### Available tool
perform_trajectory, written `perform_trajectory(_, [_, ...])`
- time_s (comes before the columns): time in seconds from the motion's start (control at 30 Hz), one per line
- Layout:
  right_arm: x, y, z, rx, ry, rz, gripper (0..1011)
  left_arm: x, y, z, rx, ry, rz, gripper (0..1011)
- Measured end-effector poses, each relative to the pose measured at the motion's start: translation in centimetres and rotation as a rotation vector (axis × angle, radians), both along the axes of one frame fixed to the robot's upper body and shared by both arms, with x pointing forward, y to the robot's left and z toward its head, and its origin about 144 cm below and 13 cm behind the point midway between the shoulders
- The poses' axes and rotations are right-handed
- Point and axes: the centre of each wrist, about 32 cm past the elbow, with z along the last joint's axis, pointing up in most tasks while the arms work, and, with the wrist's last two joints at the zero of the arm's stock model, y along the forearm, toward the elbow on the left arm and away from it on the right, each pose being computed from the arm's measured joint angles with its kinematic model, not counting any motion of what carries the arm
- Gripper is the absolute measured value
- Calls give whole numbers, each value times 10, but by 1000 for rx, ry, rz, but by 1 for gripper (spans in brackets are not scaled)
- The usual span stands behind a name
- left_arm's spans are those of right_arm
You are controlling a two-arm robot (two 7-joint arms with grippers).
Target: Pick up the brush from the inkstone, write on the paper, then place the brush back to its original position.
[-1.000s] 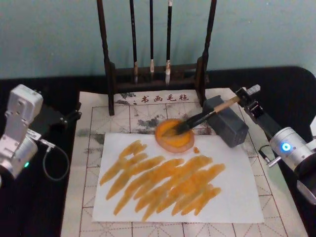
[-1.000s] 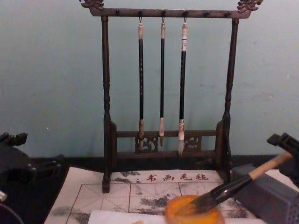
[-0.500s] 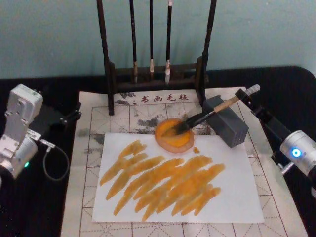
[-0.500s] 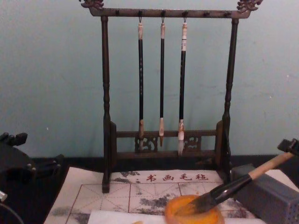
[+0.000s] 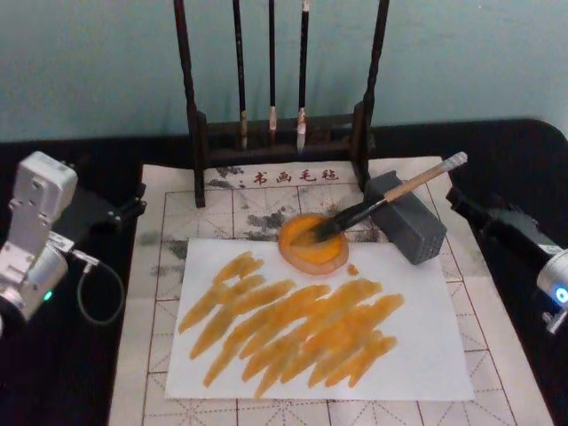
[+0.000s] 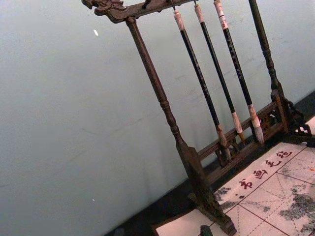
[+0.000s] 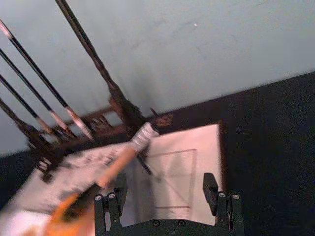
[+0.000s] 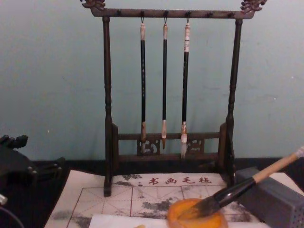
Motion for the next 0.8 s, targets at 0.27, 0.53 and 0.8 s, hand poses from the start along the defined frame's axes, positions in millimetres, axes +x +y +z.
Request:
perform_trajectory(0.27, [0,-2,-13,-170,-3,-62,1000,0,0,0,0,0,0,1001])
perform_trajectory(0.53, [2,-2,-18,-172,-3,-82,1000,0,0,0,0,0,0,1001])
perform_trajectory(0.8, [2,-2,-18,-172,-3,-79,1000,0,0,0,0,0,0,1001])
